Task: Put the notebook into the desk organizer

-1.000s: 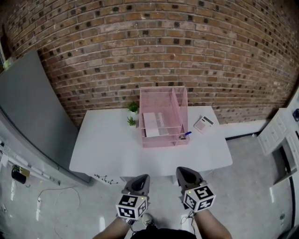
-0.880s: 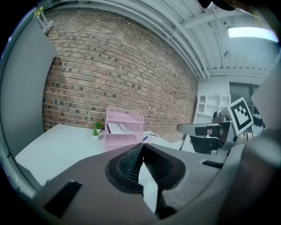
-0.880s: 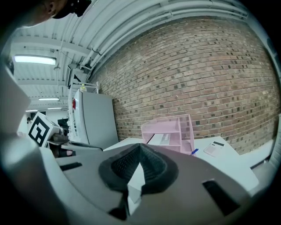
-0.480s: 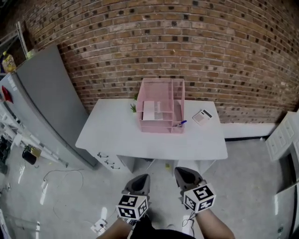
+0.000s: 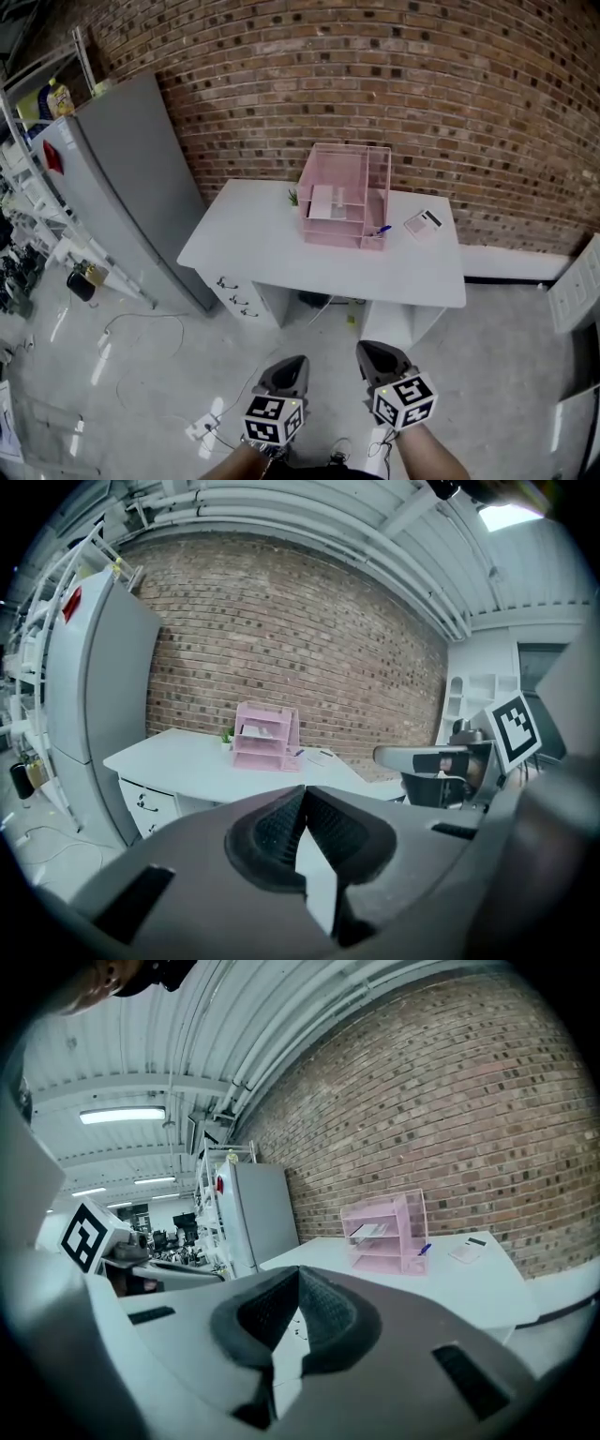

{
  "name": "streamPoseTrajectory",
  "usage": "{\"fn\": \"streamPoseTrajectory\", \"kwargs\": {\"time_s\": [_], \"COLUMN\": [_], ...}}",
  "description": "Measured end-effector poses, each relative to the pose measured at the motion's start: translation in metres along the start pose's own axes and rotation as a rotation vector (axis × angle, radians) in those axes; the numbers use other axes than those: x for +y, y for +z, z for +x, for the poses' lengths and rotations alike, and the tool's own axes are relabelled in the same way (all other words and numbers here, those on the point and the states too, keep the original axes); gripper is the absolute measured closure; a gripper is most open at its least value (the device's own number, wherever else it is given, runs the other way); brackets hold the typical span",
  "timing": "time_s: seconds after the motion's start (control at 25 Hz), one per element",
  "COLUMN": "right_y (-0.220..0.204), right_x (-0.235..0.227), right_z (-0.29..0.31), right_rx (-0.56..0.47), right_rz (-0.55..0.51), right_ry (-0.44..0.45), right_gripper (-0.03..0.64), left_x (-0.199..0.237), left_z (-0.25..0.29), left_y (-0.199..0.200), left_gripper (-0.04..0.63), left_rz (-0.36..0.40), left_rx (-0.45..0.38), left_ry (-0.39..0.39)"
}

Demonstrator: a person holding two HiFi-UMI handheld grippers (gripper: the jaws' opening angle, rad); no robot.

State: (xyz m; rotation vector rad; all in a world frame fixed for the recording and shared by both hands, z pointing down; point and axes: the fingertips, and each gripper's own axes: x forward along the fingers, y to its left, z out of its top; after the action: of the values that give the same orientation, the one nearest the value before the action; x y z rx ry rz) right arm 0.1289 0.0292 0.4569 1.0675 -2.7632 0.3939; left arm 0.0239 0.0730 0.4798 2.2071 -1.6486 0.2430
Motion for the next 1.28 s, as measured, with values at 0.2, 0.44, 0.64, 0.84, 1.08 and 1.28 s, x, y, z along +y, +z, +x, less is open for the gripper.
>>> {"fn": "streamPoseTrajectory", "kwargs": {"time_s": [0.2, 0.44, 0.64, 0.84, 1.08, 1.28], "right_y": [-0.002, -0.002, 0.004, 0.006, 0.007, 0.007], "right_x": [0.023, 0.054, 0.066, 0.075, 0.074, 0.071], "right_z": [-0.001, 0.006, 0.009, 0.008, 0.002, 0.000], "right_rx": [-0.007, -0.014, -0.028, -0.033, -0.044, -0.051], "right_rz": [0.010, 0.016, 0.007, 0.003, 0.004, 0.016], "right_ry": [0.003, -0.015, -0.049, -0.079, -0.101, -0.109], "right_gripper": [0.614, 0.614, 0.614, 0.614, 0.614, 0.614], "left_x": [0.005, 0.022, 0.032, 0.035, 0.030, 0.028], "left_z": [-0.022, -0.043, -0.048, -0.053, -0.051, -0.050], "left_y": [0.002, 0.007, 0.013, 0.017, 0.020, 0.021], "left_gripper": [0.589, 0.589, 0.589, 0.589, 0.589, 0.589], "left_rz": [0.004, 0.015, 0.022, 0.028, 0.039, 0.046], "left_rx": [-0.012, -0.028, -0.037, -0.044, -0.049, -0.046], "left_ry": [-0.014, -0.044, -0.081, -0.116, -0.142, -0.148]}}
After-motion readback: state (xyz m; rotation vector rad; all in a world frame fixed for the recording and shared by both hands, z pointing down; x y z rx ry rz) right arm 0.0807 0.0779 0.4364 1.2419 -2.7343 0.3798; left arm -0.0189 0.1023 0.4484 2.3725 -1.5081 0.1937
